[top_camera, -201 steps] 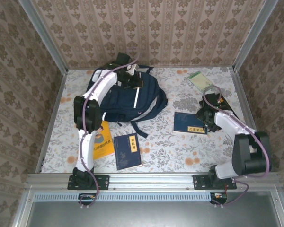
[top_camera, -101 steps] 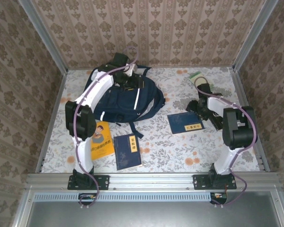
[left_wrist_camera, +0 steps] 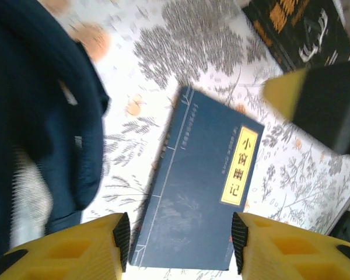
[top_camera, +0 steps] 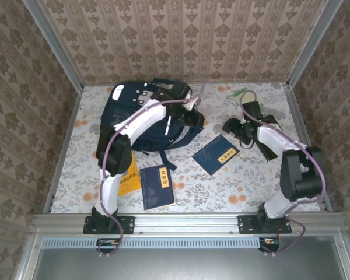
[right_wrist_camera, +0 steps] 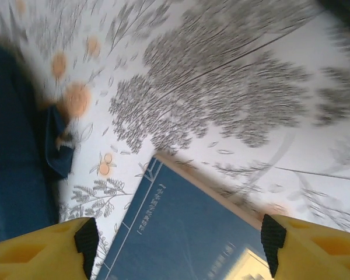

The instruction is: Pack the student bag

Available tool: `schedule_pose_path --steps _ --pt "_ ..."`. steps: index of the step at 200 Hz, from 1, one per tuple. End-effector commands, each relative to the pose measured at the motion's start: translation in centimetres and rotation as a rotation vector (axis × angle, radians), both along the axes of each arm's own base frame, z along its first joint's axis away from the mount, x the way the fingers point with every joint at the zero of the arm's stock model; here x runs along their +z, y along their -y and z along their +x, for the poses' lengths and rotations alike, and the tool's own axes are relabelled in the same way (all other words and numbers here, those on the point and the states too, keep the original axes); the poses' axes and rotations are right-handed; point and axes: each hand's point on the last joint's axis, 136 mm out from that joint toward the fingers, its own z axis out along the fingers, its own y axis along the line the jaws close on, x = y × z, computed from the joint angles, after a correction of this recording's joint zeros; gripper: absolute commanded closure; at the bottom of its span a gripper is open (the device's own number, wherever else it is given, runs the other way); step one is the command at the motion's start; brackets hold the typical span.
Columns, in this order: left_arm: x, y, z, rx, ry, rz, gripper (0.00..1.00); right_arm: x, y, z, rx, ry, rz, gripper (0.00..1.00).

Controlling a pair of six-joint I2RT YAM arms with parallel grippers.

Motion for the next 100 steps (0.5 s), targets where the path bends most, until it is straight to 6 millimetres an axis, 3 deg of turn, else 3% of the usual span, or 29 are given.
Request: schedule_pose_path --steps 1,25,57,100 --pt "-3.5 2.2 -1.9 -0.024 -0.097 -0.010 0.53 -1.7 2.3 -4.1 -0.197 -0.105 0.005 0.29" --pt "-5.8 2.9 -3.6 -0.047 -0.116 0.033 0.53 -3.5 0.4 -6.5 -0.198 -0.140 0.165 0.36" --pt "-8.0 1.7 -3.6 -0.014 -0.099 0.093 0.53 -5.9 -1.9 -8.8 -0.191 -0.179 0.328 0.41" --pt "-10.7 1.1 -4.2 -0.014 -0.122 0.141 0.54 -7.0 -3.4 -9.2 -0.185 -0.187 0.440 0.44"
